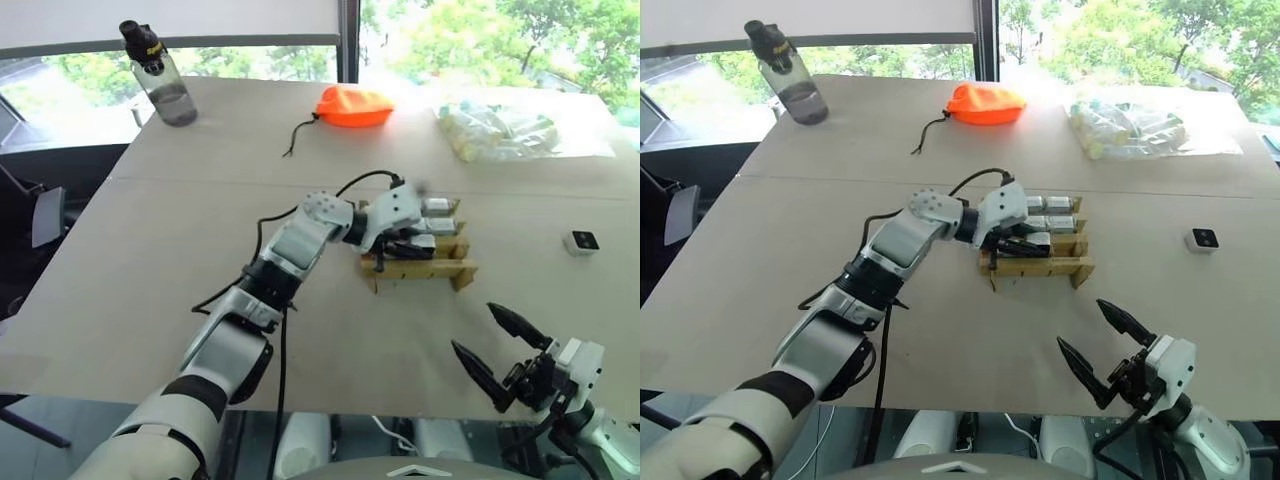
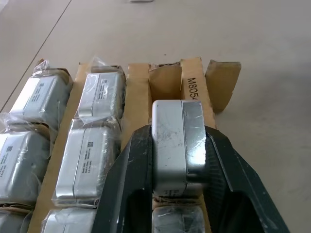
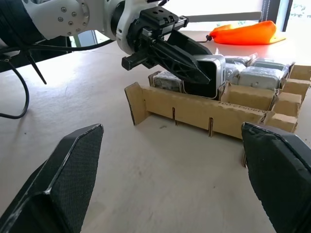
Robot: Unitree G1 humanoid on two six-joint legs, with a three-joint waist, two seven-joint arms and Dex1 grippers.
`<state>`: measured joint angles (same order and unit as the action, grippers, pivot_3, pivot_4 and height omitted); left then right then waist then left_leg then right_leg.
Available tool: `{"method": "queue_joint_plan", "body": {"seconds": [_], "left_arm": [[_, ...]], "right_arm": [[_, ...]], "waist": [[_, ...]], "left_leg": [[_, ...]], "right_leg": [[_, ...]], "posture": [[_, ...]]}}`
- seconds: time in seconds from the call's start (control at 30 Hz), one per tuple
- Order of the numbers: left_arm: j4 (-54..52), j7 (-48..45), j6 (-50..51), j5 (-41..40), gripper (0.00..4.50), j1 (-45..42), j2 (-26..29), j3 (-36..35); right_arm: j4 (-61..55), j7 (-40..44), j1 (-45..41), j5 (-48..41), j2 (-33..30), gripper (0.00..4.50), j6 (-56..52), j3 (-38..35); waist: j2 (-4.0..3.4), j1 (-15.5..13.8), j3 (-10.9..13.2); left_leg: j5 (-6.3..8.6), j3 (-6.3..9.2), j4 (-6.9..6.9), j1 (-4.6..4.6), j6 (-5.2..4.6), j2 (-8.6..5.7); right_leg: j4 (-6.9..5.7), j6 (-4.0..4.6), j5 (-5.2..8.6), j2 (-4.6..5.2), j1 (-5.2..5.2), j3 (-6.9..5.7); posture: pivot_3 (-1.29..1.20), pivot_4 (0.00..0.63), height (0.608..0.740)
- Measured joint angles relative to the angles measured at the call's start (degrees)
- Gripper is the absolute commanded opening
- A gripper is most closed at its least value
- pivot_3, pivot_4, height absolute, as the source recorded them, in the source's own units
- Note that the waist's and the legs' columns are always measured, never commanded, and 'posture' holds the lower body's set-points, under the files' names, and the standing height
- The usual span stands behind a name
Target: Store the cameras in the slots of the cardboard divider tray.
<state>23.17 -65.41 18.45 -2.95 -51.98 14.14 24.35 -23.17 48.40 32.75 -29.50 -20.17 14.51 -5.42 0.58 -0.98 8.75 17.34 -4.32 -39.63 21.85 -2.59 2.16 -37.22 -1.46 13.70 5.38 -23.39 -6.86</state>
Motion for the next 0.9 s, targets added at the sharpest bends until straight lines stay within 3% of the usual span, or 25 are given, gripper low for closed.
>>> {"method": "queue_joint_plan", "body": {"seconds": [0.2, 0.27, 0.3, 0.47, 0.6, 0.77, 0.9], "left_arm": [[2.27, -0.37, -0.49, 0.99, 0.76, -0.74, -0.75, 0.05], [2.28, -0.68, -0.49, 1.00, 1.80, -0.74, -0.76, 0.05], [2.27, -0.83, -0.55, 1.00, 2.01, -0.74, -0.76, 0.05], [2.20, -0.34, -2.66, 0.97, 4.33, -0.74, -1.33, -0.29], [1.54, -0.67, -1.54, -1.09, 4.45, -0.83, -1.29, -2.77], [-6.92, -1.93, 2.07, -5.52, 4.45, 0.24, 0.80, -6.43], [-20.91, -2.39, 6.75, -10.89, 4.45, 5.44, 5.82, -10.15]], "right_arm": [[0.04, -0.21, 0.38, 0.13, 0.18, 4.50, 0.10, 0.01], [0.04, -0.39, 0.47, 0.27, 0.20, 4.50, 0.10, 0.02], [0.03, -0.59, 0.47, 0.35, 0.21, 4.50, 0.09, 0.05], [0.03, -1.13, 0.40, 0.57, 0.19, 4.50, 0.09, 0.09], [0.16, -2.11, -1.11, 0.75, 0.19, 4.50, 0.42, -1.12], [2.12, -7.27, -4.00, 1.28, 0.19, 4.50, -0.34, -6.69], [6.33, -20.55, -11.78, 3.84, 0.25, 4.50, -7.52, -13.61]], "waist": [[0.00, 0.01, 0.00], [0.00, 0.02, 0.00], [0.00, 0.02, 0.00], [0.00, -0.05, 0.00], [0.00, 0.14, 0.00], [0.00, 0.09, 0.00], [-0.03, 0.40, -0.01]], "left_leg": [[0.00, 0.00, 0.00, 0.00, 0.00, 0.00], [0.00, 0.00, 0.00, 0.00, 0.00, 0.01], [0.00, 0.00, 0.00, 0.00, 0.00, 0.01], [0.00, 0.01, -0.01, 0.00, 0.00, 0.01], [0.00, -0.01, -0.07, -0.02, 0.00, 0.02], [0.00, -0.01, -0.06, -0.01, 0.00, 0.03], [-0.01, -0.17, -0.08, -0.11, 0.01, 0.04]], "right_leg": [[-0.01, 0.00, 0.00, 0.00, 0.00, 0.00], [-0.01, 0.00, 0.00, 0.00, 0.00, 0.00], [-0.01, 0.00, 0.00, 0.00, 0.00, 0.00], [-0.01, 0.00, 0.00, 0.01, 0.00, -0.01], [-0.11, 0.00, 0.00, 0.01, 0.00, 0.03], [-0.13, 0.01, 0.00, 0.05, -0.01, 0.03], [-0.26, 0.02, -0.01, 0.10, -0.03, 0.26]], "posture": [[0.00, 0.150, 0.726], [0.00, 0.150, 0.726], [0.00, 0.150, 0.726], [0.00, 0.150, 0.726], [0.00, 0.150, 0.726], [0.00, 0.150, 0.726], [0.00, 0.150, 0.726]]}}
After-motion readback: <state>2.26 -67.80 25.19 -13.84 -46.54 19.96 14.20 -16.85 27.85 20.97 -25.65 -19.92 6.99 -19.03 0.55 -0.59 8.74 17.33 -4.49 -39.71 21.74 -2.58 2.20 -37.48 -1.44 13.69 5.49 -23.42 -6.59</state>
